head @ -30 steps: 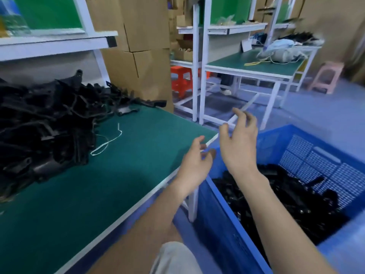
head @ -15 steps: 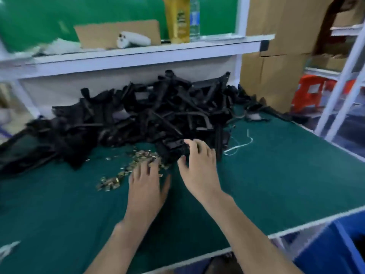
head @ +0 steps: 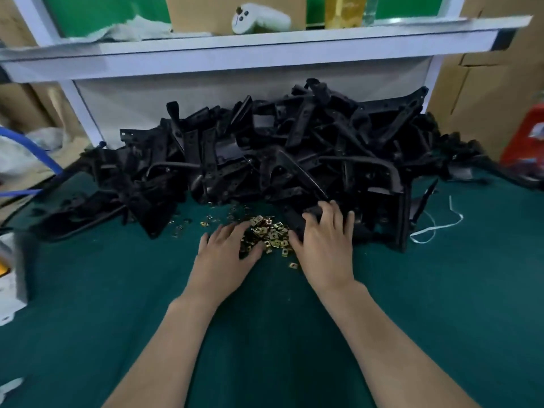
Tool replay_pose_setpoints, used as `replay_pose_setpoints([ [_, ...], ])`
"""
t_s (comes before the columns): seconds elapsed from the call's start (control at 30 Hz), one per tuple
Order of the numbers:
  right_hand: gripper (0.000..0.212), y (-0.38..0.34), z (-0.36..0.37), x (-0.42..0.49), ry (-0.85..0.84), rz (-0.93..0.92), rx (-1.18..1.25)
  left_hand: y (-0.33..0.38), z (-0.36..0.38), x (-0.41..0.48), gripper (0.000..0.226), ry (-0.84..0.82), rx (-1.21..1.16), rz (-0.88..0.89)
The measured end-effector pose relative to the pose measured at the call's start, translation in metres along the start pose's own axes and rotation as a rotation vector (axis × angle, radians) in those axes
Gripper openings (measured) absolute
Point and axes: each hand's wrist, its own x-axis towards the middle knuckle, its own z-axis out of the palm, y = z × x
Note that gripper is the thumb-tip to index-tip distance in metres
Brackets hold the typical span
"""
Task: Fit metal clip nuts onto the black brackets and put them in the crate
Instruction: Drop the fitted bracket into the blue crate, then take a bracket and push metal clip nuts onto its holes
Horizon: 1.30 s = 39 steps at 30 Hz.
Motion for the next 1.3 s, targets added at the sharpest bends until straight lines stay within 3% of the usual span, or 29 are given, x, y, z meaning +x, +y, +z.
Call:
replay_pose_setpoints([
  [0.33, 0.041, 0.009, -0.019, -0.005, 0.024, 0.076, 0.123, 0.002, -0.002, -0.001, 0.023, 0.099, -0.065, 0.133],
  [0.63, 0.014, 0.015, -0.056, 0.000, 0.463, 0.268, 1.216, 0.004, -0.004, -0.004, 0.021, 0.199, -0.085, 0.102],
  [0.77, 0.019, 0.020, -0.064, 0.004, 0.568, 0.313, 1.414, 0.003, -0.003, -0.003, 0.026, 0.242, -0.058, 0.115],
  [0.87, 0.014, 0.021, -0.064, 0.002, 0.731, 0.125, 1.300, 0.004, -0.005, -0.002, 0.028, 0.299, -0.093, 0.123],
  [0.97, 0.022, 0.021, -0.057, -0.004, 0.809, -0.207, 0.942, 0.008, -0.005, -0.004, 0.030, 0.326, -0.141, 0.116],
  [1.13, 0.054, 0.009, -0.044, -0.009, 0.722, -0.388, 0.477, 0.007, -0.004, -0.005, 0.031, 0.323, -0.185, 0.137],
  [1.23, 0.047, 0.005, -0.048, -0.009, 0.694, -0.445, 0.337, 0.007, -0.005, -0.005, 0.027, 0.335, -0.186, 0.129],
  [1.3, 0.048, 0.001, -0.050, -0.010, 0.572, -0.530, 0.300, 0.006, -0.005, -0.005, 0.025, 0.329, -0.218, 0.120],
])
